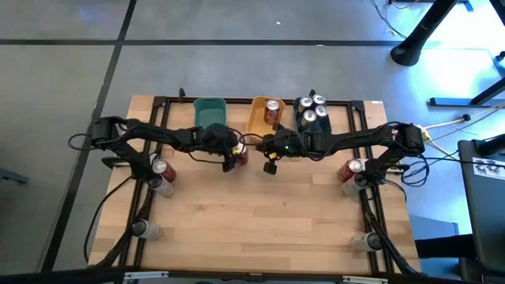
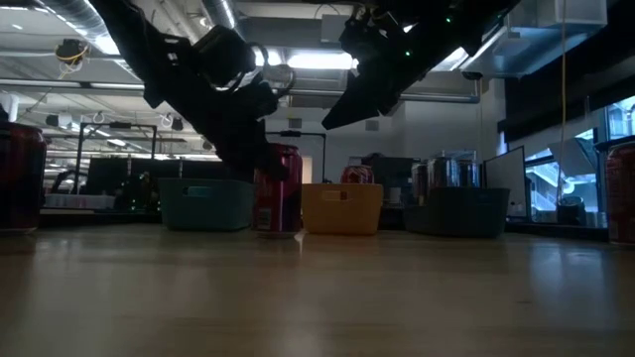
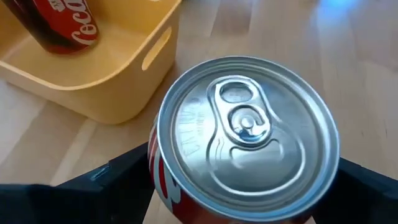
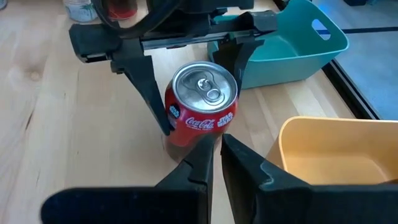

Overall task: Sort soda cans
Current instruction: Put the top left red soda can into the yellow bin

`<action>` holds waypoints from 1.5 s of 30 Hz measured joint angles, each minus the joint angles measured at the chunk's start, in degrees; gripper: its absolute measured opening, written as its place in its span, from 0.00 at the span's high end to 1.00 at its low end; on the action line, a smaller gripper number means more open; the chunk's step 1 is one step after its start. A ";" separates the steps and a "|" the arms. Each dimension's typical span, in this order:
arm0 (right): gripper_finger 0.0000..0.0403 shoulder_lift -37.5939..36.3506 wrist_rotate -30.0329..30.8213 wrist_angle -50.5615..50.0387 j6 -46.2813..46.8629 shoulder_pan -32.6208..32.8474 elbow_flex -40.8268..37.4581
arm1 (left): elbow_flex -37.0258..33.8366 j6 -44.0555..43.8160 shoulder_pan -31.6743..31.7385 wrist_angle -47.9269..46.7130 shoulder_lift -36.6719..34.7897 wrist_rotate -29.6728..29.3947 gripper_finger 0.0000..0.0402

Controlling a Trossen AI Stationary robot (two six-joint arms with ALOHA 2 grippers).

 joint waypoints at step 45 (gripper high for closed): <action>0.92 -10.66 8.01 -18.55 7.06 0.02 0.02 | 18.08 0.31 13.39 11.91 18.07 -1.34 0.26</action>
